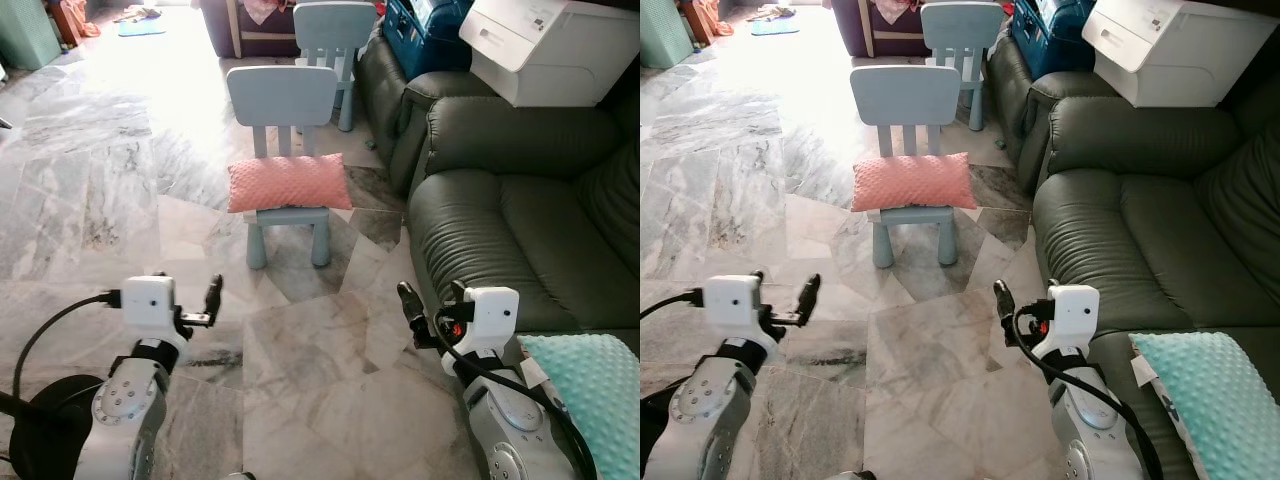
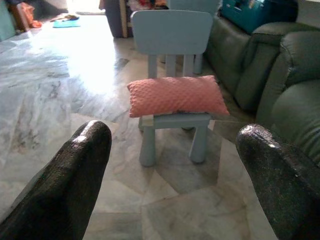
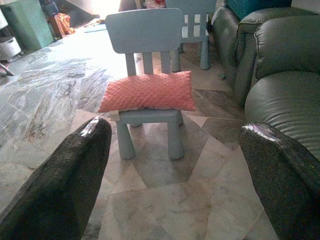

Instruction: Move the pillow to the sofa

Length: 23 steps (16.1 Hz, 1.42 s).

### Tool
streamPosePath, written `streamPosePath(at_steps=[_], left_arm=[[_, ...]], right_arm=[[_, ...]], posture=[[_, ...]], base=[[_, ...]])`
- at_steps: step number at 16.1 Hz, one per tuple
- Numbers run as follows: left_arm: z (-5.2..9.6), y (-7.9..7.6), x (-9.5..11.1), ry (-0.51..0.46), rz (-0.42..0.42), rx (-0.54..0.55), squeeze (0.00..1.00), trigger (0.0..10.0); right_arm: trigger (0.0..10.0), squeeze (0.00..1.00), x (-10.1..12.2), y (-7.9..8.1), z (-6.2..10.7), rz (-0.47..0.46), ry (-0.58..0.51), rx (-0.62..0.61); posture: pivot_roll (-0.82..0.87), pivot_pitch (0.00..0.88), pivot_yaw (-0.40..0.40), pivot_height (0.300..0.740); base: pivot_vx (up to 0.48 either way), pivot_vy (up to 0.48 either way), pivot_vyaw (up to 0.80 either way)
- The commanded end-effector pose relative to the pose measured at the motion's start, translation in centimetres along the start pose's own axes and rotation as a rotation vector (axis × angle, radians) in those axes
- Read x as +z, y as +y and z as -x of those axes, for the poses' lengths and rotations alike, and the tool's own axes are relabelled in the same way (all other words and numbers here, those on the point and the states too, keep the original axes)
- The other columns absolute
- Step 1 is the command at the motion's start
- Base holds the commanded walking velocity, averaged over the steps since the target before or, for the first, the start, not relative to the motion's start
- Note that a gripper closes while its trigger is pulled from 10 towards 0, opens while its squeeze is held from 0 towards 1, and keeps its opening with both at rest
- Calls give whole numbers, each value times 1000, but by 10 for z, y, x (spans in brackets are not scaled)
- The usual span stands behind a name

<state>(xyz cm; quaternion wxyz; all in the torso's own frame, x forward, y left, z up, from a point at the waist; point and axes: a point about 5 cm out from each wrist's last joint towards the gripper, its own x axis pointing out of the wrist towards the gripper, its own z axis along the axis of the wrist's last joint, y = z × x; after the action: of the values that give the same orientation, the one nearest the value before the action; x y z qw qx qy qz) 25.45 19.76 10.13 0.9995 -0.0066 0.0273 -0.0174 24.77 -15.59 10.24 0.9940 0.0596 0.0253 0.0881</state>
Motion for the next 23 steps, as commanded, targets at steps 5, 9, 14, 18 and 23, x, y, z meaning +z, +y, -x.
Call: streamPosePath(at_steps=[5,9,14,18,23], left_arm=[[1,6,-3,17,8,27,0,10000],[1,5,-5,24,11,29,0,10000],[2,5,-6,23,0,35,0,10000],[1,4,-8,27,-12,34,0,10000],[1,6,-10,38,-23,51,0,10000]], right_arm=[[10000,0,3,1,1,12,-7,10],[10000,0,3,2,1,16,-11,24],[10000,0,3,1,1,20,-10,27],[10000,0,3,1,1,22,-9,27],[10000,0,3,1,1,23,-10,29]], posture=[[-43,101,-34,740],[-45,107,-35,740],[-47,110,-36,740],[-50,113,-40,740],[-51,115,-40,740]], base=[[288,160,0],[410,249,0],[409,249,0],[414,185,0],[430,0,0]])
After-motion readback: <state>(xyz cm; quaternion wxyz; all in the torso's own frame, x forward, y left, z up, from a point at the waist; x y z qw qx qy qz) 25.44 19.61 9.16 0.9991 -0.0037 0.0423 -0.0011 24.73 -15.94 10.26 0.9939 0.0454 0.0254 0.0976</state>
